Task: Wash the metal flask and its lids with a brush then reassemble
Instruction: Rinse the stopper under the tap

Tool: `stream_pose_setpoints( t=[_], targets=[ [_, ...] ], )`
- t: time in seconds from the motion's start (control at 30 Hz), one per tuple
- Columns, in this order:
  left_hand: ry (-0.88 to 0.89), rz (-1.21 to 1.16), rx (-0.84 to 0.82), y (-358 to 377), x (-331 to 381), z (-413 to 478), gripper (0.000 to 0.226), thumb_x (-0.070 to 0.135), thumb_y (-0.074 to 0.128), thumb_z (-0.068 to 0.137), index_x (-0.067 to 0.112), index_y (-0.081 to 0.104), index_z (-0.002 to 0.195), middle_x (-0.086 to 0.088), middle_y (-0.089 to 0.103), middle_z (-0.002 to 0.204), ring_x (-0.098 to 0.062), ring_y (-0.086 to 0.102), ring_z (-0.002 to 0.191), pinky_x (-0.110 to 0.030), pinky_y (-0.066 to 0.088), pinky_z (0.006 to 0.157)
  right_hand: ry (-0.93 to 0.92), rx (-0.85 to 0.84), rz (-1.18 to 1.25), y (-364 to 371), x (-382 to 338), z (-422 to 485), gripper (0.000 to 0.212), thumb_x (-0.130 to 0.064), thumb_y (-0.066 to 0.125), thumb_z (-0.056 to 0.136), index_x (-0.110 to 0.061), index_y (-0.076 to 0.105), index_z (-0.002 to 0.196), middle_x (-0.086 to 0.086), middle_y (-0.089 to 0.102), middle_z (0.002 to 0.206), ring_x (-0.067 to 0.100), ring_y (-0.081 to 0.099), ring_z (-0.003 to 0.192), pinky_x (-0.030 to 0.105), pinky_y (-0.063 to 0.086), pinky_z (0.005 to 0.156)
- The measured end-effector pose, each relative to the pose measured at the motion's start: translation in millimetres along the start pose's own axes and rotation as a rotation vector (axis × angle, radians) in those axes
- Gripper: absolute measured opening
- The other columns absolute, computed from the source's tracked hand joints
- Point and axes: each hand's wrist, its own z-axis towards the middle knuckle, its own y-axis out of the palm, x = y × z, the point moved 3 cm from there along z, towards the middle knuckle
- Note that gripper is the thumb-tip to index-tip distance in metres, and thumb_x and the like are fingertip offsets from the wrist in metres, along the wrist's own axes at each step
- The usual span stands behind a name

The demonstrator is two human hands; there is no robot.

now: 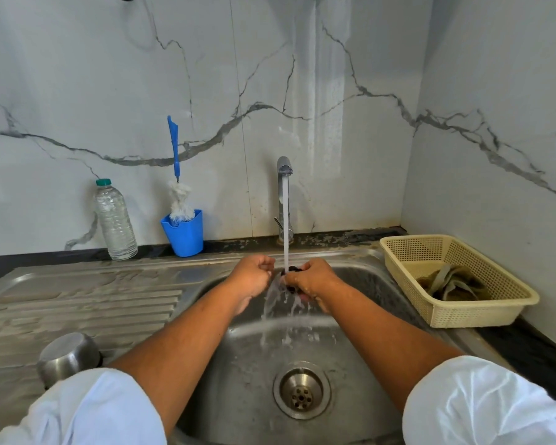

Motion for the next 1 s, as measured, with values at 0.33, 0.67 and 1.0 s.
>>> stream_pose_setpoints(
  t=[0.33, 0.67, 1.0],
  targets=[
    [0.087, 0.08, -0.018, -3, 40, 44, 0.07, -0.017, 0.038, 0.095, 0.008, 0.031, 0.16, -0.01, 0.04, 0.162, -0.025, 0.04, 0.147, -0.046, 0.037, 0.121, 0.086, -0.041, 0.084, -8, 2, 3, 0.027, -0.034, 0.071, 0.093, -0.01, 0.065, 0.106, 0.014, 0.072, 0.102, 0.023, 0.071, 0.088, 0.03, 0.062, 0.073],
    [0.089, 0.089, -0.039, -3, 50, 58, 0.077, -0.023, 0.033, 0.092, 0.013, 0.032, 0.16, -0.005, 0.035, 0.166, -0.024, 0.03, 0.154, -0.045, 0.032, 0.123, -0.029, -0.141, 0.088, -10, -3, 3, 0.038, -0.007, 0.078, 0.086, -0.015, 0.065, 0.12, 0.011, 0.069, 0.109, 0.023, 0.069, 0.098, 0.028, 0.06, 0.072],
    [0.189, 0.235, -0.133, 8, 52, 68, 0.1, -0.032, 0.032, 0.083, 0.026, 0.025, 0.164, -0.002, 0.029, 0.168, -0.02, 0.023, 0.156, -0.036, 0.018, 0.123, -0.131, -0.074, -0.042, -11, -2, 9, 0.059, 0.001, 0.088, 0.072, -0.016, 0.064, 0.123, 0.013, 0.067, 0.119, 0.029, 0.07, 0.099, 0.038, 0.062, 0.085]
  ],
)
